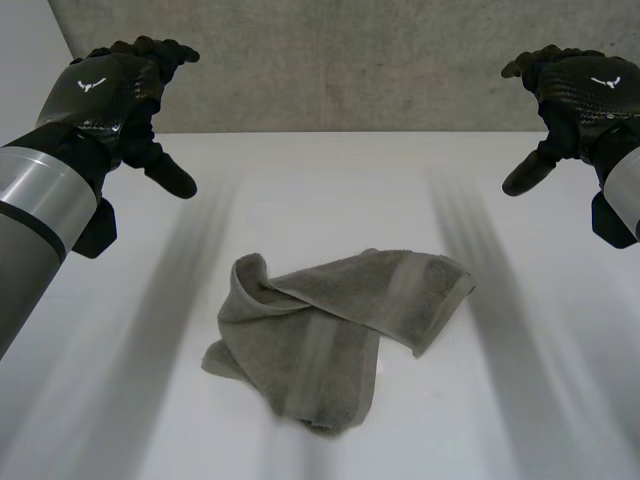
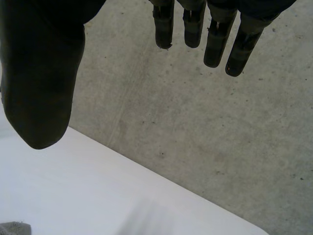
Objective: Fold the towel.
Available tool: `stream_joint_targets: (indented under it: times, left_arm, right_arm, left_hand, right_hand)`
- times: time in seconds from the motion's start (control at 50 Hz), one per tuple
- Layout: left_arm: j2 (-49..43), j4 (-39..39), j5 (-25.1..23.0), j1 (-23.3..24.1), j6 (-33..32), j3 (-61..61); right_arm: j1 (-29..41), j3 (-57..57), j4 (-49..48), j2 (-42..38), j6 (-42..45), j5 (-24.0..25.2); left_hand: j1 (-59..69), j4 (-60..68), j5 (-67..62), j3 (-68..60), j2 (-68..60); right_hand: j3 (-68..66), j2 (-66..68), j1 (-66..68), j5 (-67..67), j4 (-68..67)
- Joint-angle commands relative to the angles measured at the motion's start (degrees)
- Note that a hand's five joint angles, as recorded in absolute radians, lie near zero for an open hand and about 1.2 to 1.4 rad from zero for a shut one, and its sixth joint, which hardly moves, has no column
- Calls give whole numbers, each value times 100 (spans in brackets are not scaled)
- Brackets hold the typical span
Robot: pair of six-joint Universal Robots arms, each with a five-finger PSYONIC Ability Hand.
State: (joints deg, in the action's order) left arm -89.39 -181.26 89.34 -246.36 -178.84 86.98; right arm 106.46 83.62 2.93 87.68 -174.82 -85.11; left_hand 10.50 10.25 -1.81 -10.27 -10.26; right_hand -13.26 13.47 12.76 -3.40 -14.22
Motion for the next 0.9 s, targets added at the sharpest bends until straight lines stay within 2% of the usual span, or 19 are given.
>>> stream_joint_targets:
  times: [0.02, 0.06, 0.08, 0.1, 0.12, 0.14, 0.16, 0.22, 0.24, 0.26, 0.28, 0.32, 0.4, 0.5, 0.56, 0.66, 0.78, 0.82, 0.9]
  left_arm:
    - [1, 12, 4, 1, -1, -5]
    - [-8, 12, 4, 1, -1, -14]
    - [-8, 12, -4, -8, -1, -23]
    - [1, 12, -4, -26, -1, -14]
    - [1, 12, -4, -26, -1, -14]
    - [10, 12, 13, -69, 7, -5]
    - [36, 12, 13, -122, 16, 3]
    - [62, 29, 4, -193, 16, 3]
    - [71, 82, 4, -245, 16, -5]
    - [62, 221, 13, -280, 25, -5]
    - [62, 223, 13, -281, 25, -5]
    - [62, 642, 57, -394, 34, -5]
    - [1, 917, 48, -474, 60, 39]
    - [-52, 820, 22, -518, 78, 267]
    - [-245, 486, 31, -518, 104, 373]
    - [-955, -31, 57, -430, 104, 461]
    - [-1660, -208, 57, -246, 113, 241]
    - [-2220, -226, 75, -79, 209, -100]
    - [-2768, -199, 145, 36, 403, -454]
  right_arm:
    - [-11, -12, 5, 4, 9, 4]
    - [-11, -21, 5, 4, 18, 12]
    - [-20, -30, -3, 12, 18, 12]
    - [-28, -38, -21, 38, 27, 12]
    - [-29, -39, -21, 39, 27, 12]
    - [-46, -47, -21, 74, 36, 12]
    - [-55, -56, -12, 83, 79, 12]
    - [-55, -74, 23, 83, 132, -5]
    - [-55, -109, 84, 65, 202, -49]
    - [-55, -118, 267, 48, 185, -58]
    - [-55, -118, 269, 48, 185, -58]
    - [-11, -57, 872, -31, 185, -32]
    - [-2, 76, 1016, -199, 168, -23]
    - [24, 348, 419, -357, 150, -5]
    - [218, 577, -65, -410, 150, 65]
    - [928, 726, -863, -1119, 229, 337]
    - [1290, 638, -1076, -1807, 414, 346]
    - [1421, 560, -1154, -2323, 763, 320]
    - [1527, 436, -1234, -2783, 1266, 250]
  left_hand:
    - [190, 215, -59, -213, -213]
    - [224, 249, -93, -247, -247]
    - [674, 699, -543, -697, -697]
    - [2810, 2835, -2679, -2833, -2833]
    - [2831, 2856, -2700, -2854, -2855]
    - [5163, 5188, -5032, -5186, -5186]
    - [5219, 5245, -5088, -5242, -5243]
    - [4530, 4556, -4399, -4553, -4554]
    - [2798, 2824, -2667, -2821, -2822]
    - [1132, 1158, -1001, -1155, -1156]
    - [1116, 1141, -985, -1139, -1139]
    - [378, 403, -247, -401, -401]
    - [39, 64, 92, -62, -62]
    - [22, 47, 109, -45, -46]
    - [22, 47, 109, -45, -46]
    - [73, 98, 59, -95, -96]
    - [224, 249, -93, -247, -247]
    - [408, 433, -277, -431, -432]
    - [561, 586, -429, -583, -584]
  right_hand:
    - [326, -347, -276, 340, 422]
    - [326, -347, -276, 340, 422]
    - [111, -132, -61, 125, 207]
    - [-1799, 1779, 1849, -1785, -1704]
    - [-1818, 1798, 1868, -1804, -1723]
    - [-2251, 2231, 2301, -2238, -2156]
    - [-2256, 2235, 2306, -2242, -2160]
    - [-2138, 2117, 2188, -2124, -2042]
    - [-1472, 1451, 1522, -1458, -1376]
    - [67, -87, -17, 81, 162]
    - [82, -103, -32, 96, 178]
    - [326, -347, -276, 340, 422]
    - [326, -347, -276, 340, 422]
    - [326, -347, -276, 340, 422]
    - [326, -347, -276, 340, 422]
    - [326, -347, -276, 340, 422]
    - [326, -347, -276, 340, 422]
    - [326, -347, -276, 340, 422]
    - [150, -170, -100, 164, 245]
